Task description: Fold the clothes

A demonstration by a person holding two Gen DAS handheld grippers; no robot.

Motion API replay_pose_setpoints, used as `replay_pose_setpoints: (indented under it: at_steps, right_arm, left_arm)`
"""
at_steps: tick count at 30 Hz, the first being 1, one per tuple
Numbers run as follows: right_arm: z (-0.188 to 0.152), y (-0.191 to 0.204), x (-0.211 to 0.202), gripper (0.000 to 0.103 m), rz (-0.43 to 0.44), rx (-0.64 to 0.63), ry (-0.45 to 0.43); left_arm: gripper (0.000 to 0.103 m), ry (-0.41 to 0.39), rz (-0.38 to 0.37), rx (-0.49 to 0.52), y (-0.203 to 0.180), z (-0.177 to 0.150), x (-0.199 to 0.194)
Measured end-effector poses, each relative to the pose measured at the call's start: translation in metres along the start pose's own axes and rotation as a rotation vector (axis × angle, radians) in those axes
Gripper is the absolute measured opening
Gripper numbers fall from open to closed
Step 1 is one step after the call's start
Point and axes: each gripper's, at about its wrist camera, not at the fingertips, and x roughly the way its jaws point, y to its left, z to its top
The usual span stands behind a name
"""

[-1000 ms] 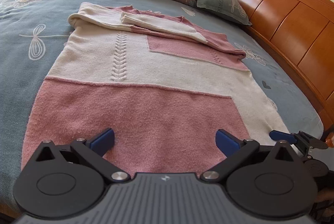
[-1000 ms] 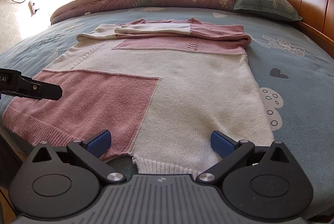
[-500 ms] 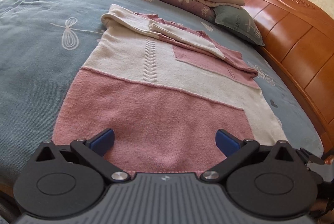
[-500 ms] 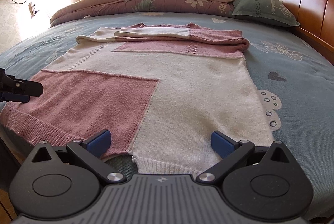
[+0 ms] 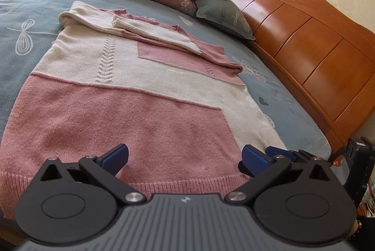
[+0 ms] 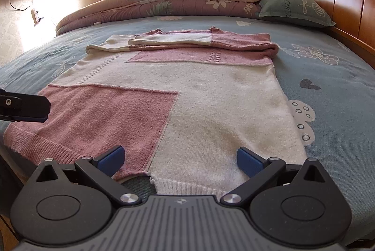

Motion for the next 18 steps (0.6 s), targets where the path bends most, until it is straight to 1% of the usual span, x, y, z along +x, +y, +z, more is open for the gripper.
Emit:
replay_pose_setpoints:
  at_steps: [1,2,4,6,8,13,16,18]
  right_arm:
    - [0.0,-0.001,-0.001,0.103,0.003,0.012,-0.006]
    - [0.0,-0.002,-0.003,0.103,0.005,0.024,-0.012]
    - [0.002,-0.001,-0.004,0.103,0.002,0.035,-0.032]
    - [0.004,0.002,-0.004,0.103,0.003,0.039,-0.052]
    - [0.008,0.011,-0.001,0.103,0.025,0.022,-0.067]
    - [0.012,0.042,0.005,0.103,0.118,-0.067,-0.077]
    - [0.01,0.052,0.008,0.103,0.207,-0.087,-0.035]
    - [0.005,0.052,0.009,0.103,0.205,-0.094,0.0]
  left_arm:
    - [0.102,0.0,0.015,-0.012,0.004,-0.001,0.0]
    - [0.102,-0.015,0.001,-0.022,0.008,-0.001,-0.003]
    - [0.102,-0.016,-0.008,-0.053,0.014,0.001,-0.007]
    - [0.102,-0.027,-0.015,-0.061,0.018,-0.001,-0.009]
    - [0.102,-0.034,-0.023,-0.067,0.022,-0.003,-0.01]
    - [0.102,-0.043,-0.044,-0.068,0.027,-0.005,-0.014]
    - [0.102,-0.048,-0.053,-0.068,0.029,-0.006,-0.016]
    - [0.102,-0.05,-0.059,-0.07,0.03,-0.006,-0.015]
